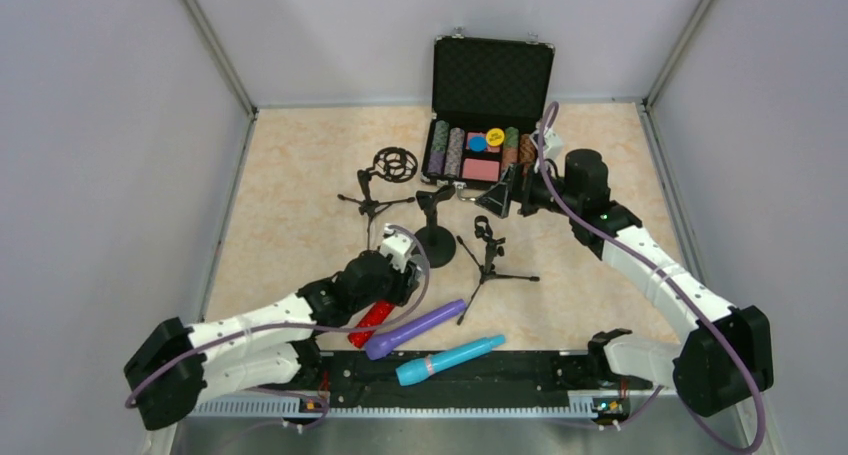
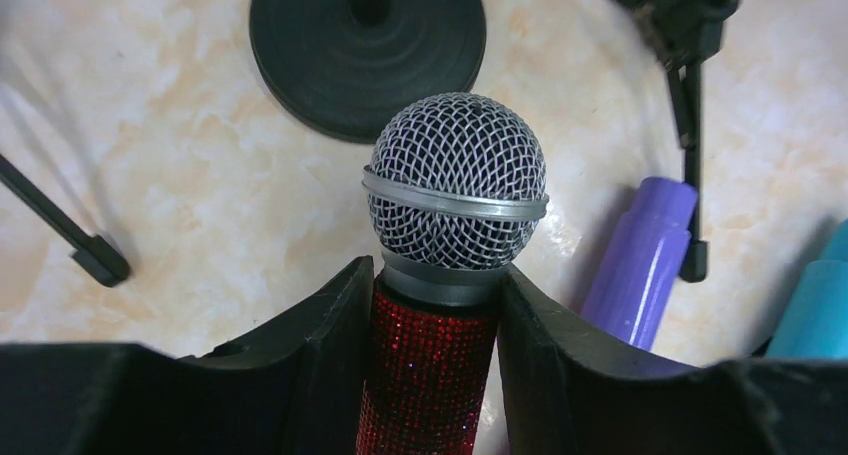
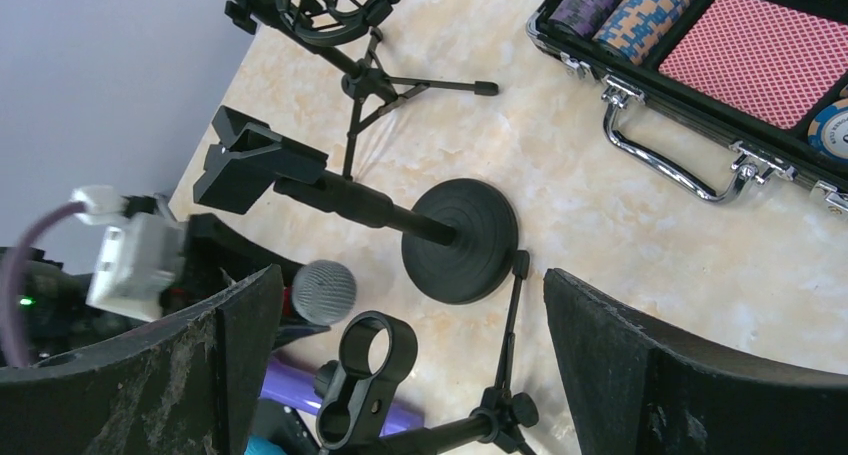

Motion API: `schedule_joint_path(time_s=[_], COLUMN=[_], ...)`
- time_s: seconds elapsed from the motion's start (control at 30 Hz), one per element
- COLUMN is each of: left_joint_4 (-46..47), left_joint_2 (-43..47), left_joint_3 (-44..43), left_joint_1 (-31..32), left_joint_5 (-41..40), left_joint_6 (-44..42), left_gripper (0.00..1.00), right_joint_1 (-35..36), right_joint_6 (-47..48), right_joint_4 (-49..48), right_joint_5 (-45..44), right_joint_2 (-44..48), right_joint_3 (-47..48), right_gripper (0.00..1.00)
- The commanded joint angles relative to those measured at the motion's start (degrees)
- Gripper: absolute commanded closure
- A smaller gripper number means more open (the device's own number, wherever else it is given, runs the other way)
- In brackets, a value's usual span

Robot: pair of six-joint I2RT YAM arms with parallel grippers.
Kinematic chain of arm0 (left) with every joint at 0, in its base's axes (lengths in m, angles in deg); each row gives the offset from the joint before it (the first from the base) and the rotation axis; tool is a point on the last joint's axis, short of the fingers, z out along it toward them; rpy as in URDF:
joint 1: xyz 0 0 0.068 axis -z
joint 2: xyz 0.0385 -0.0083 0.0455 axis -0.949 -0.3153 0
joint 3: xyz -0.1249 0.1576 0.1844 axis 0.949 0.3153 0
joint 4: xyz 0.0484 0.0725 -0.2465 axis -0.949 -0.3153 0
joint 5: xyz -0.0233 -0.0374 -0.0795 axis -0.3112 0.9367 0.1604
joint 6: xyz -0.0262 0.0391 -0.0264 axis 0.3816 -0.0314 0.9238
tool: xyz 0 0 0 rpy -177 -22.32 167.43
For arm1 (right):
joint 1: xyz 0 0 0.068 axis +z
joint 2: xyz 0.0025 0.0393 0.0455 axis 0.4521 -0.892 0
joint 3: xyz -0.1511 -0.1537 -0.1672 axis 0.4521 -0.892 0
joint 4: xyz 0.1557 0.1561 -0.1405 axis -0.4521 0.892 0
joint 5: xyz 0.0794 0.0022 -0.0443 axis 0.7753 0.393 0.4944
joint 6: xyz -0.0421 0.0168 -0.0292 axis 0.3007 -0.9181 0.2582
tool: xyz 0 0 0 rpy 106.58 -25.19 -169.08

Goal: Attach the microphones to the stand

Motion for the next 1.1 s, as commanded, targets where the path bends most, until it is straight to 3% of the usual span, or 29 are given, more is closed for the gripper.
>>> schedule_joint_path(time_s=[0.0, 0.27, 0.53, 0.77, 1.07], left_joint_4=[0.02, -3.87, 1.47, 3.41, 4.81], left_joint_2=[8.84, 24.55, 30.79, 27.16, 16.15], left_joint_3=[0.02, -2.44, -7.13, -12.81, -24.81], left_joint_1=[0.27, 0.27, 0.27, 0.18, -0.1], left_joint_5=[-1.88, -6.56, -9.39, -10.31, -9.05], left_joint_6=[-3.3, -8.21, -14.81, -17.83, -20.76], left_gripper=[1.0, 1.0, 1.0, 1.0, 1.0], right_joint_1=[-0.42, -0.35, -0.37, -0.38, 1.69], right_joint_6=[0.36, 0.25, 0.2, -0.98, -3.23], right_joint_4=[-1.38, -1.34, -2.12, -6.41, -13.47], right_joint_5=[-0.13, 0.21, 2.17, 6.73, 11.48], right_joint_2=[-0.45, -0.43, -1.38, -2.1, -3.31], right_joint_3=[2.89, 4.77, 8.31, 11.08, 12.31], right_gripper=[0.01, 0.01, 0.01, 0.01, 0.01])
